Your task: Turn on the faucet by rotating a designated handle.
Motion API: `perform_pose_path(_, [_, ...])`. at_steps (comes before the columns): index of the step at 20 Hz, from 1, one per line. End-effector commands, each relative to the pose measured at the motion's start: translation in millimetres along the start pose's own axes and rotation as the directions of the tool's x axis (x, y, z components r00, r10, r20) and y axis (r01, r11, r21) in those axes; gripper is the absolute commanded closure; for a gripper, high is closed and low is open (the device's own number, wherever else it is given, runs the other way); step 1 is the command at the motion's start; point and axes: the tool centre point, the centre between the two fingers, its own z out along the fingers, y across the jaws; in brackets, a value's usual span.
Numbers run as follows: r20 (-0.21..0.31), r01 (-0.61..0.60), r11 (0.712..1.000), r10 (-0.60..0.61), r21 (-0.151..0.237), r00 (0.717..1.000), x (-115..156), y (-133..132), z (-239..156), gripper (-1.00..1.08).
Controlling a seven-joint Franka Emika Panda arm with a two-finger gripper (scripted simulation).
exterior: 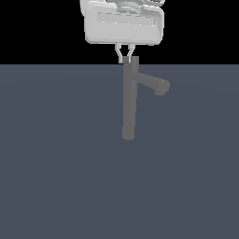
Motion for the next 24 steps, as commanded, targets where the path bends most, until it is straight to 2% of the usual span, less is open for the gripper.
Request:
perform_pose_path(1, [0.01, -0.045, 0.999, 0.045, -0.001, 0.999, -19, 36, -1, 1.08])
perform_pose_path(3, [0.011, -0.048, 0.999, 0.048, -0.001, 0.999, -22, 43, -1, 1.08])
perform_pose_path(4, [0.001, 0.009, 1.0, -0.009, 0.0, 1.0, -4, 10, 0, 1.08])
perform_pose_path(17, [0.011, -0.045, 0.999, 0.045, -0.001, 0.999, 2, 82, -1, 1.08])
perform_pose_path(18, [0.011, -0.045, 0.999, 0.045, -0.001, 0.999, 2, 82, -1, 1.08])
perform_pose_path(19, [0.031, -0.002, 1.0, 0.002, 0.021, 1.0, 0, 49, 1, 1.08])
perform_pose_path(24, [0.026, -0.014, 1.0, 0.014, 0.015, 1.0, 13, 62, 1, 1.08])
